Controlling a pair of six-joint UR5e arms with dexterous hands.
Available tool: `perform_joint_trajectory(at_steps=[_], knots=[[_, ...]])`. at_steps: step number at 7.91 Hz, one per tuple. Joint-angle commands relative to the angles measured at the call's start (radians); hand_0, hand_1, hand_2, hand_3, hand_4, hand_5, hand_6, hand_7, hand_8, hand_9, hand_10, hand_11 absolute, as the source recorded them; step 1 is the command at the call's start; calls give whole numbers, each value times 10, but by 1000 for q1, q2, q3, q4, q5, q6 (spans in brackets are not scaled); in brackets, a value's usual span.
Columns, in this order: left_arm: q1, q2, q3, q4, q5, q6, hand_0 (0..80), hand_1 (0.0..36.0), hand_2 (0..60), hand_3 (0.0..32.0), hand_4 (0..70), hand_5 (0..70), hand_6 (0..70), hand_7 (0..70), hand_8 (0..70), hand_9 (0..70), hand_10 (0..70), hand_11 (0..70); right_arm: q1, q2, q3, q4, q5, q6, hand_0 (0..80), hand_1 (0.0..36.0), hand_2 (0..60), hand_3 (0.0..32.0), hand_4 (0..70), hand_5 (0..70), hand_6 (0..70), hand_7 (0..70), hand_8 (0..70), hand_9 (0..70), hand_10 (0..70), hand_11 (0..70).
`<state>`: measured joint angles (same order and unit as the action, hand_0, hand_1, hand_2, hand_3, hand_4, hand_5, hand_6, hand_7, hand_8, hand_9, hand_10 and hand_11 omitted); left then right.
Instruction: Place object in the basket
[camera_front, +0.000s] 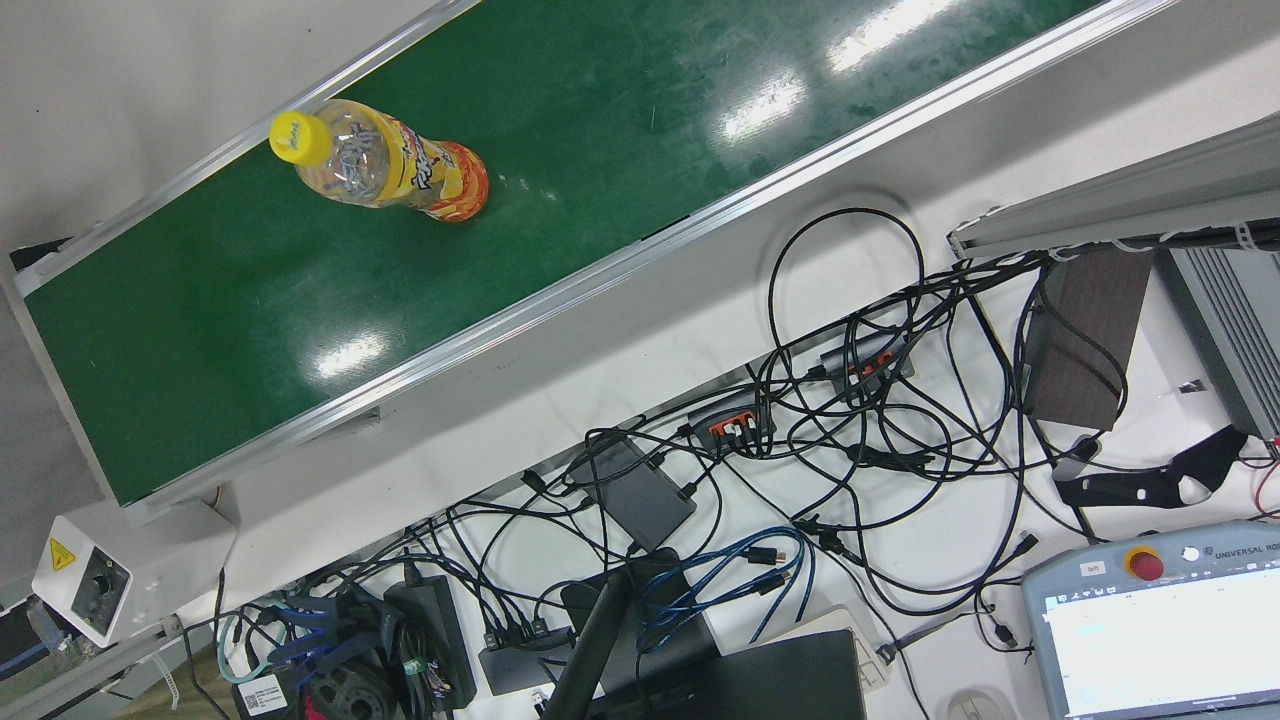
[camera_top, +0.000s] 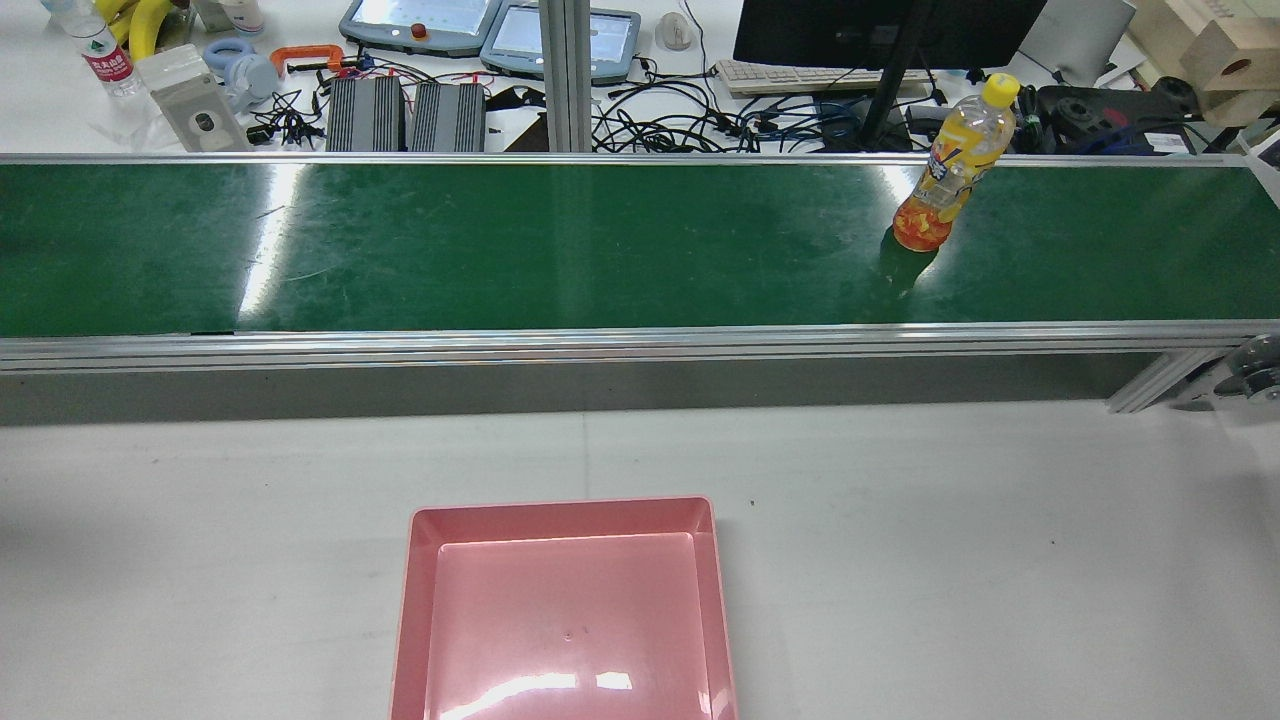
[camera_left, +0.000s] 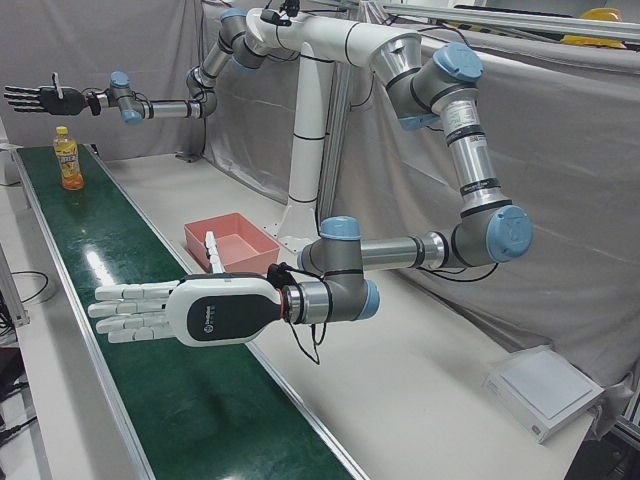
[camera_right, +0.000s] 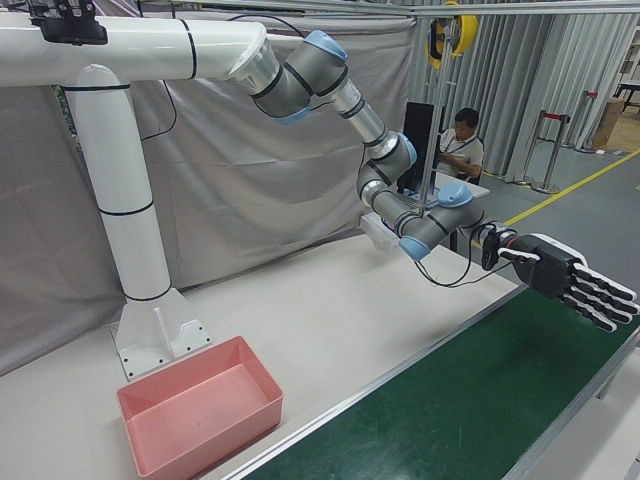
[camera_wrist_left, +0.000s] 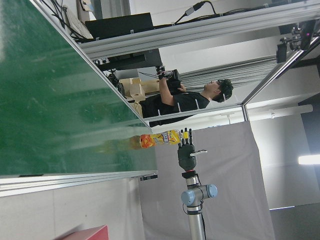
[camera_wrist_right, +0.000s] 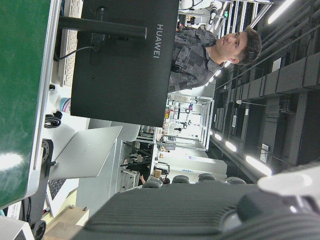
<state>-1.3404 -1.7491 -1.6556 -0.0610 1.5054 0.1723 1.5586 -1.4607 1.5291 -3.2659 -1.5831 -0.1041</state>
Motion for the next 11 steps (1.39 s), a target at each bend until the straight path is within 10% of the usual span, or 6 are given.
perform_joint_trajectory(at_steps=[1,11], knots=[[-5,29,-32,-2,-1,-10,454,98,1,0,0,42,0,0,0,5,29,56,0,-1,-1,-1,0,0,0,0,0,0,0,0,0,0,0,0,0,0],[4,68,-10,-48,33,-57,460,107,0,0,0,19,0,0,0,0,52,91,1,-1,0,-1,0,0,0,0,0,0,0,0,0,0,0,0,0,0]])
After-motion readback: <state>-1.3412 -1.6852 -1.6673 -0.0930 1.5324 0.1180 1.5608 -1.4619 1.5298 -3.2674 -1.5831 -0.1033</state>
